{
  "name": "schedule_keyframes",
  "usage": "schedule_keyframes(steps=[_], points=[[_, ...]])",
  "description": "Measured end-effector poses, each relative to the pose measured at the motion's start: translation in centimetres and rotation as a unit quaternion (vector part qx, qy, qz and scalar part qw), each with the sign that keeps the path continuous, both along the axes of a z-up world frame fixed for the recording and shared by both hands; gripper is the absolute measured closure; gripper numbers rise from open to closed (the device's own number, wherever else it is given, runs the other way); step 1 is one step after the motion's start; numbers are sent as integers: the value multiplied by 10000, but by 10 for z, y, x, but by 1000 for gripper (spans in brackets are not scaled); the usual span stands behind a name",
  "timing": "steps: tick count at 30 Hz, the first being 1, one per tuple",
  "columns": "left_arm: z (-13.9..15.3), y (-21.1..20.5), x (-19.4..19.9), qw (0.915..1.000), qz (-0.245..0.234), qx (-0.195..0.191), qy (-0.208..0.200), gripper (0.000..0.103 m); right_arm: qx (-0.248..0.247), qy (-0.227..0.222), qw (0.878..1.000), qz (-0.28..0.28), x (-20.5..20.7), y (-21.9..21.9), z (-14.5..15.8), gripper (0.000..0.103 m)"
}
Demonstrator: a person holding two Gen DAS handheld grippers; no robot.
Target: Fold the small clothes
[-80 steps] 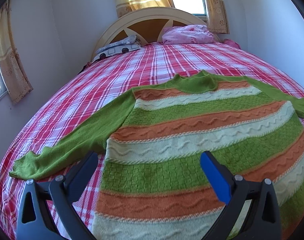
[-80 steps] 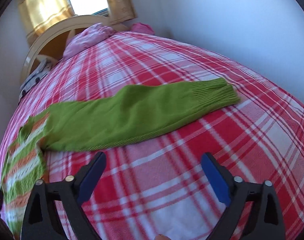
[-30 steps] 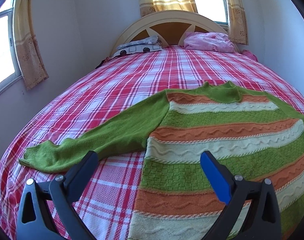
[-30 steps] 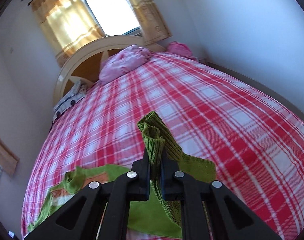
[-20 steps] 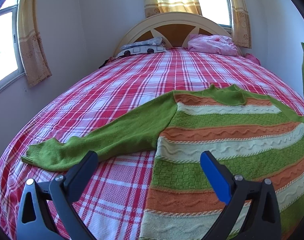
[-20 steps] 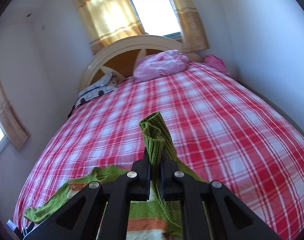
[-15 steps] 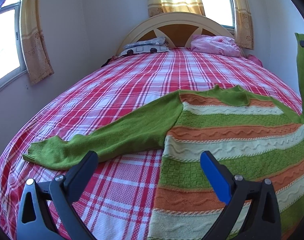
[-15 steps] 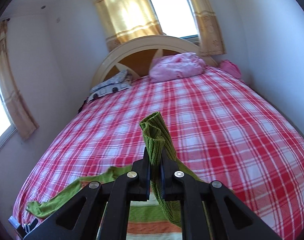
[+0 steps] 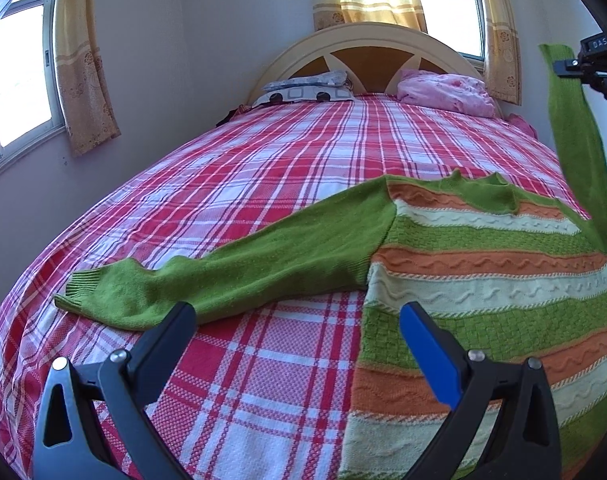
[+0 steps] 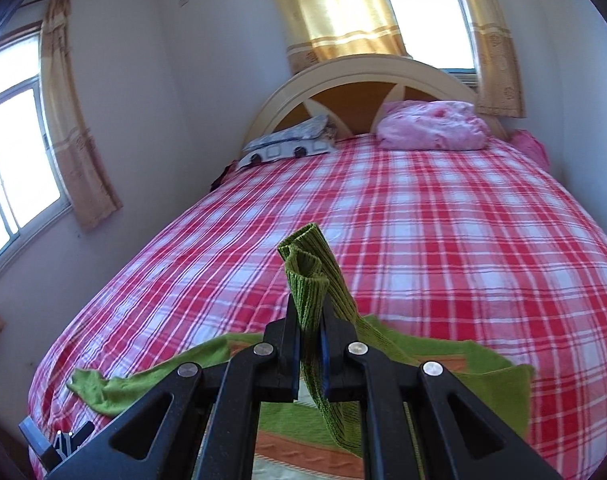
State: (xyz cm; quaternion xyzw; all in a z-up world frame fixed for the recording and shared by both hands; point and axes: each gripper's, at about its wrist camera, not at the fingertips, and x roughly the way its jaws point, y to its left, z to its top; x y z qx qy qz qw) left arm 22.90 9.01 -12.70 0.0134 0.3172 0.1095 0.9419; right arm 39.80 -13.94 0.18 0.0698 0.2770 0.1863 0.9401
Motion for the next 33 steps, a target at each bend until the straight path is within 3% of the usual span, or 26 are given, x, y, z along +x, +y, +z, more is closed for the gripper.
schedule_keyframes(steps=[7,15,17,18,19,20,23,27,29,31,33], points=[[-1,12,-1,9997,199,95,74,0,51,496,9974,528,-3,81,-73,96],[2,20,-1,9995,258,110,125,0,86,1098,9903,842,-5,114,-147,96],[3,17,1,9997,153,83,175,0,-289,1282,9855,1071,-10,124,-162,88],[4,15,2,9998,86,91,185,0,-371,1358,9832,1159,-12,123,-164,77],[5,12,4,9997,46,158,198,0,-432,1431,9803,1291,-16,122,-168,45],[6,9,6,9995,4,246,213,0,-450,1429,9785,1417,-23,116,-168,28],[10,-1,13,9990,-215,324,224,0,-475,1215,9819,1374,-47,85,-160,28],[18,-22,26,9974,-595,274,291,2,-670,1140,9879,814,-71,36,-156,28],[20,-33,36,9965,-746,148,334,9,-825,987,9900,586,-87,16,-157,28],[16,-42,53,9946,-897,-149,500,24,-871,866,9914,463,-93,4,-157,28],[8,-48,69,9920,-953,-420,715,30,-905,721,9925,390,-103,-3,-162,28]])
